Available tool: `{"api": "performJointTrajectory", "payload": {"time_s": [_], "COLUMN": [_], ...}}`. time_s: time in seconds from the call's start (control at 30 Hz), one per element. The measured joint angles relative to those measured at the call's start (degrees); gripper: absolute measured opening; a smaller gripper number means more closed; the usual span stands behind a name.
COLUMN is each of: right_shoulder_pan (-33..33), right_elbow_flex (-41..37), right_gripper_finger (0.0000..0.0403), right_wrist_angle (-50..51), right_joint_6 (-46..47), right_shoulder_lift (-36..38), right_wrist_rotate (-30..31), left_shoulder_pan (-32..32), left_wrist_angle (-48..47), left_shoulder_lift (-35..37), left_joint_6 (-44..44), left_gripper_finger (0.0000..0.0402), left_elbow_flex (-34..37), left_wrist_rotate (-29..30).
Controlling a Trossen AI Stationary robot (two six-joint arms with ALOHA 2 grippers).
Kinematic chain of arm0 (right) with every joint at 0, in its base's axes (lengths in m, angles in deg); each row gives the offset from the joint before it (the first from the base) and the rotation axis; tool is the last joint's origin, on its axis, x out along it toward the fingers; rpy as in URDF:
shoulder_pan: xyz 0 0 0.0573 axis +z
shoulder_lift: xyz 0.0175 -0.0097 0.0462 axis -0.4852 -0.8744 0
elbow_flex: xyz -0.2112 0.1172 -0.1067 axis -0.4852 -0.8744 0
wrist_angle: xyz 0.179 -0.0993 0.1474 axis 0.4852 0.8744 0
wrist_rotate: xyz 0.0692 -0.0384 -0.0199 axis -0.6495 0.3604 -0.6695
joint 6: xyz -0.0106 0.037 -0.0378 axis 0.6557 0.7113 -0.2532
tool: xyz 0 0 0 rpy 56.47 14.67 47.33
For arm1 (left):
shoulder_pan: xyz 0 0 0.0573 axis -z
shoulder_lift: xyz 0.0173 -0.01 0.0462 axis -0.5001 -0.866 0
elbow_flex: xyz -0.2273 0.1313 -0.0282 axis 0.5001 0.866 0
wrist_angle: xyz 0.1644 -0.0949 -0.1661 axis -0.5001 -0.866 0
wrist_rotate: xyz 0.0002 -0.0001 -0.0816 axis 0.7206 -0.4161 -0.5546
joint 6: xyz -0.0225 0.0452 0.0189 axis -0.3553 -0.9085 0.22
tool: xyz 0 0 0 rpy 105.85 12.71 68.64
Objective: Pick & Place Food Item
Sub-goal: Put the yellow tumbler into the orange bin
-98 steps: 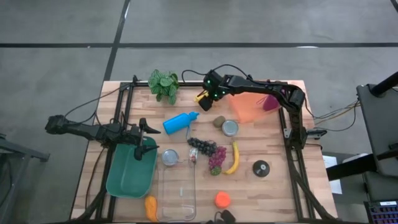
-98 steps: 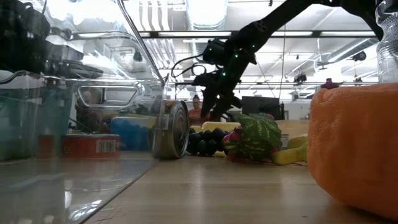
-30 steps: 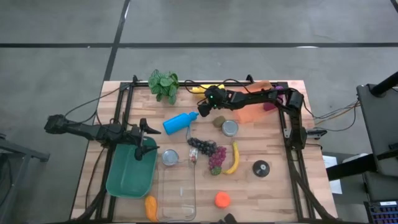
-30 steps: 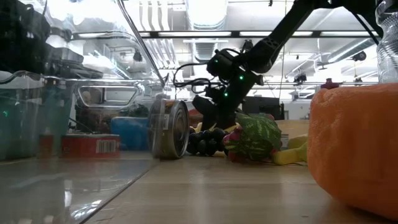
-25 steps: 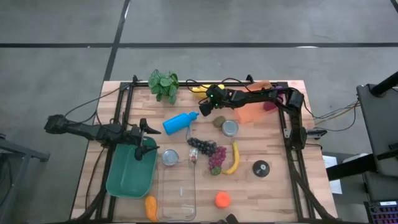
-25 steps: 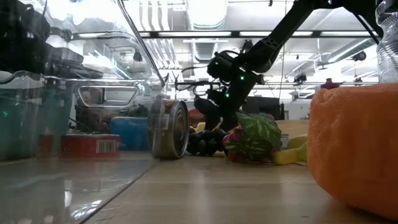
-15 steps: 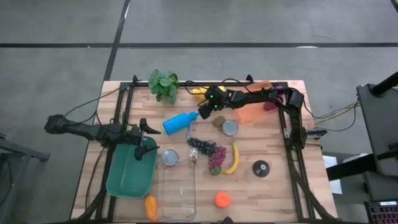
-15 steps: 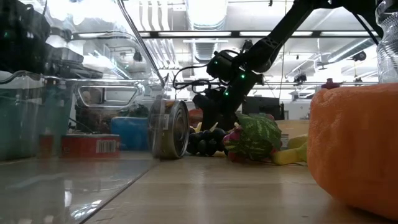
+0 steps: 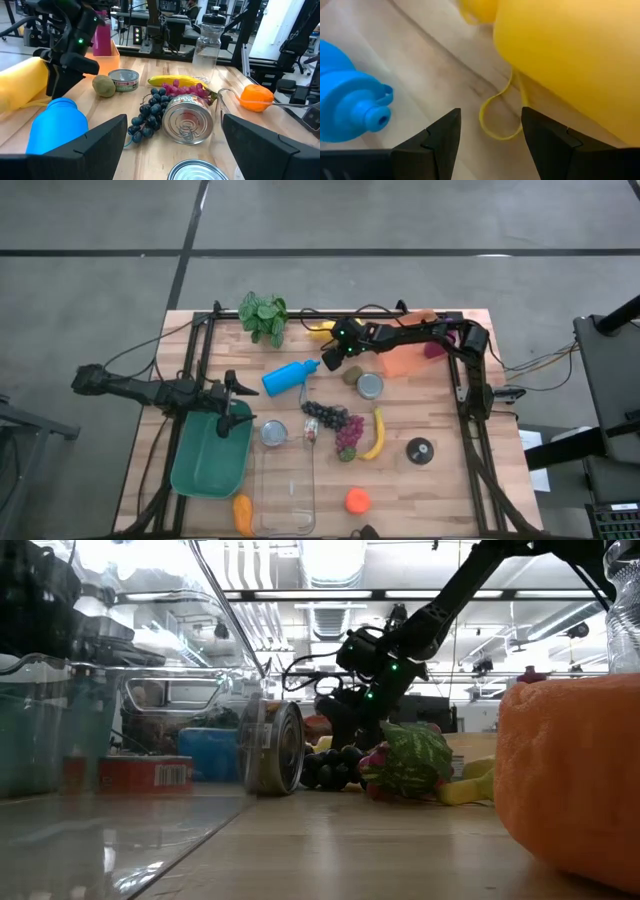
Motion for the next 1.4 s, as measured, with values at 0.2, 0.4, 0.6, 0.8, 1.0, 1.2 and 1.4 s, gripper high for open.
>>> {"api": "performJointTrajectory", "payload": {"time_s": [0.2,0.4,0.6,0.8,1.0,1.2,1.4], "right_shoulder_pan": [-0.3,-0.3,-0.3,-0.3,-0.3,-0.1,-0.1], "right_elbow_flex": [0.0,-0.2,-0.1,0.0,0.0,0.0,0.1], "right_gripper_finger": [0.0205,0.0205,0.0205,0.0205,0.0205,0.0205,0.0205], "right_wrist_angle": [-1.0,-0.5,0.2,3.2,3.7,5.4,7.9], "right_joint_6": [-0.1,-0.9,-2.3,-1.8,-1.7,-1.6,-1.7], "right_shoulder_lift": [0.0,0.0,0.0,0.0,0.0,0.0,0.1], "right_wrist_rotate": [-1.6,-4.6,-4.6,-4.6,-5.1,-7.5,-11.0], "left_shoulder_pan": [0.0,0.0,0.0,0.0,0.0,0.0,0.0], "left_wrist_angle": [0.0,0.0,0.0,0.0,0.0,0.0,0.0], "left_shoulder_lift": [0.0,0.0,0.0,0.0,0.0,0.0,0.0], "left_joint_6": [0.0,0.0,0.0,0.0,0.0,0.0,0.0], "left_gripper_finger": [0.0336,0.0336,0.0336,0.0336,0.0336,0.0336,0.0336], "left_elbow_flex": [0.0,0.0,0.0,0.0,0.0,0.0,0.0], "left_wrist_rotate": [0.0,0.0,0.0,0.0,0.0,0.0,0.0]}}
